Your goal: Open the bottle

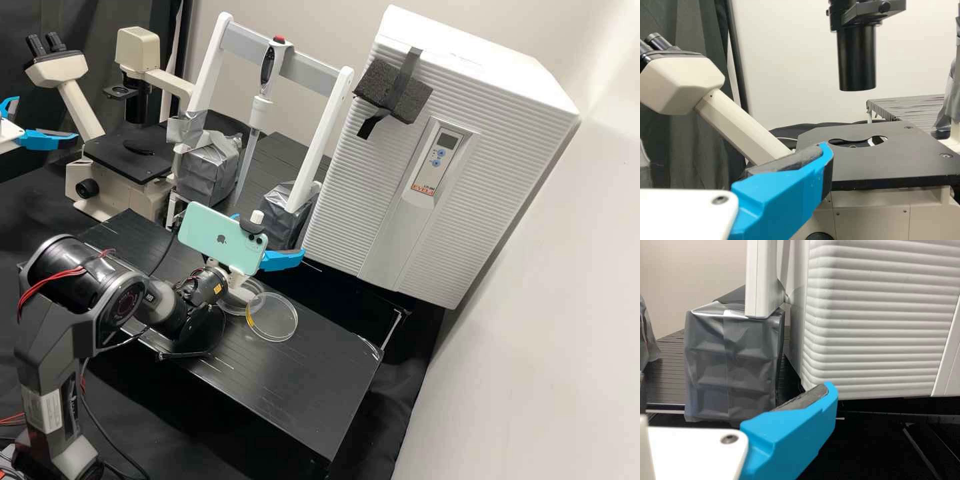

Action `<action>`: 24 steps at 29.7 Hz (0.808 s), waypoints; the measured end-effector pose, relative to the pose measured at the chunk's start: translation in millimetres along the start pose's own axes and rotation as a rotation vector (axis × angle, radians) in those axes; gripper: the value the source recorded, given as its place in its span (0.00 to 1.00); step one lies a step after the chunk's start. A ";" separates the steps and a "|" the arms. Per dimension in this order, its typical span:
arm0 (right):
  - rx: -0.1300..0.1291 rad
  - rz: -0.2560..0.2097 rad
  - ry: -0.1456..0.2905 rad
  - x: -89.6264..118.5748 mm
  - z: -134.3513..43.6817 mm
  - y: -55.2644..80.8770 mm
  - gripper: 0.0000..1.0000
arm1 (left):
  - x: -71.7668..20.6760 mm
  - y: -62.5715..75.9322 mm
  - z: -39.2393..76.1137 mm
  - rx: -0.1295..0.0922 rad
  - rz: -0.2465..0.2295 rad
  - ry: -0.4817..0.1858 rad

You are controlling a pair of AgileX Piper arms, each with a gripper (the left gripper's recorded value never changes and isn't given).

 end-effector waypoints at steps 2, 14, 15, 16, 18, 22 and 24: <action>0.000 0.000 0.000 0.0 0.0 0.0 1.00 | 0.0 0.0 0.0 0.000 0.000 0.000; 0.000 0.000 0.000 0.0 0.0 0.0 1.00 | -12.9 -7.0 9.1 -0.005 0.025 -0.116; 0.000 0.000 0.000 0.0 0.0 0.0 1.00 | -18.5 -11.2 12.1 -0.008 0.017 -0.155; 0.000 0.000 0.000 0.0 0.0 0.0 1.00 | -21.9 -13.6 14.9 -0.008 0.013 -0.183; 0.000 0.000 0.000 0.0 0.0 0.0 1.00 | -29.3 -19.1 20.9 -0.006 -0.002 -0.245; 0.000 0.000 0.000 0.0 0.0 0.0 1.00 | -45.1 -31.6 27.4 -0.027 -0.081 -0.330; 0.000 0.000 0.000 0.0 0.0 0.0 1.00 | -51.9 -36.8 29.2 -0.041 -0.118 -0.364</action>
